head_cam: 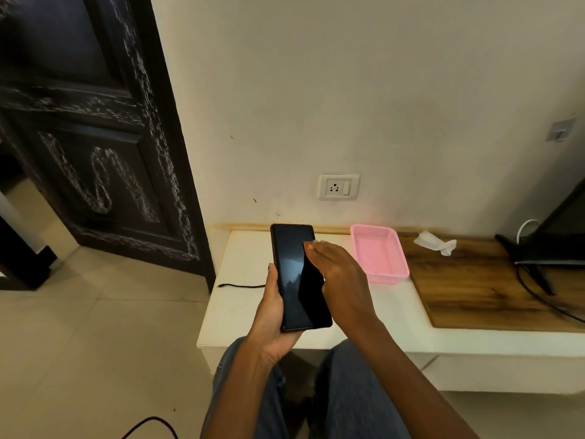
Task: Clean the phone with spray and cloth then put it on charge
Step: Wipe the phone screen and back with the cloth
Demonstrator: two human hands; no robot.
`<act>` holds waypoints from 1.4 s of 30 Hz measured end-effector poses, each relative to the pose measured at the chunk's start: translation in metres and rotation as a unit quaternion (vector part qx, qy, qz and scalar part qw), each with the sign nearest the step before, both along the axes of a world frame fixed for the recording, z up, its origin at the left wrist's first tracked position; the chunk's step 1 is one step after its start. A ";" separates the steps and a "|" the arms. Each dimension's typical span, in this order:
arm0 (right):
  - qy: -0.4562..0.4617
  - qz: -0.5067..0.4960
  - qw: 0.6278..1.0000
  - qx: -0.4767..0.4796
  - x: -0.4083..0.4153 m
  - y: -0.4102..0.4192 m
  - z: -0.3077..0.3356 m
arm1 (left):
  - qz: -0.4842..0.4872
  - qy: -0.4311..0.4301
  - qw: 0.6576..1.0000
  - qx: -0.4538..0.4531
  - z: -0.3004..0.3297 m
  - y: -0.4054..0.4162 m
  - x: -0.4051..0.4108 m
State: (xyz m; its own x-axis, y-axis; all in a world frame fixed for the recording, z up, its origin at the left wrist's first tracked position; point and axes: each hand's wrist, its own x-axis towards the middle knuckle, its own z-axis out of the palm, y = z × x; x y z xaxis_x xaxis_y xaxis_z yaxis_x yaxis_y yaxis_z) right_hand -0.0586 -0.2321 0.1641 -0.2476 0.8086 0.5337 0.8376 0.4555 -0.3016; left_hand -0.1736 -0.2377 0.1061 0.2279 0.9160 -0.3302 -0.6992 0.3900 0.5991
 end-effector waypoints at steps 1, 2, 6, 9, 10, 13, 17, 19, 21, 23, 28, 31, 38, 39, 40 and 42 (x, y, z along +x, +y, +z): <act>-0.001 0.007 1.000 -0.007 0.001 -0.001 -0.002 | 0.005 -0.004 1.000 -0.002 -0.002 0.000 -0.001; -0.004 0.015 1.000 -0.010 0.002 -0.005 -0.006 | 0.011 -0.008 1.000 -0.006 -0.003 0.000 -0.002; -0.022 0.023 0.999 0.002 0.004 -0.031 -0.028 | 0.024 -0.015 0.999 -0.021 -0.007 -0.003 -0.006; -0.024 0.006 1.000 0.014 0.006 -0.029 -0.026 | 0.015 -0.005 1.000 -0.021 -0.007 -0.004 -0.001; -0.021 -0.003 1.000 0.018 0.007 -0.024 -0.022 | 0.011 0.000 1.000 -0.020 -0.006 -0.004 0.001; -0.002 -0.003 1.000 0.003 0.008 -0.011 -0.011 | 0.002 0.011 1.000 -0.007 -0.003 -0.001 0.003; 0.014 0.018 1.000 -0.002 0.006 -0.019 -0.016 | 0.005 0.017 1.000 -0.010 -0.004 -0.001 -0.004; 0.017 0.021 1.000 0.014 0.007 -0.032 -0.028 | 0.012 0.007 1.000 -0.016 -0.007 -0.002 -0.009; -0.012 0.018 0.999 0.024 0.007 -0.044 -0.039 | 0.017 -0.003 1.000 -0.016 -0.008 -0.002 -0.010; -0.017 0.014 1.000 0.015 0.008 -0.047 -0.039 | 0.023 -0.007 1.000 -0.015 -0.009 -0.002 -0.008; -0.009 -0.007 1.000 -0.009 0.007 -0.026 -0.017 | 0.017 -0.007 1.000 -0.005 -0.005 0.000 0.001; -0.006 0.003 1.000 -0.003 0.005 -0.025 -0.016 | 0.009 -0.024 1.000 -0.002 -0.006 0.000 -0.002; -0.003 -0.006 0.999 -0.043 0.010 -0.071 -0.056 | 0.026 -0.046 0.998 -0.017 -0.015 -0.002 -0.010; -0.006 -0.011 0.999 -0.039 0.011 -0.069 -0.056 | 0.026 -0.049 0.998 -0.019 -0.014 -0.002 -0.009; -0.011 -0.013 1.000 -0.020 0.012 -0.066 -0.052 | 0.027 -0.055 0.998 -0.022 -0.013 -0.002 -0.007; -0.015 -0.018 1.000 0.020 0.011 -0.054 -0.039 | 0.024 -0.059 0.998 -0.017 -0.010 0.000 -0.004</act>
State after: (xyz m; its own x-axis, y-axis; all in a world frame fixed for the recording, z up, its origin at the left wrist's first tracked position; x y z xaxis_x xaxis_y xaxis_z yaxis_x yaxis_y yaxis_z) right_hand -0.0473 -0.2860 0.1253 -0.2343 0.7951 0.5593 0.8622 0.4358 -0.2583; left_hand -0.1774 -0.2375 0.0957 0.2229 0.9159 -0.3338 -0.7828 0.3723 0.4986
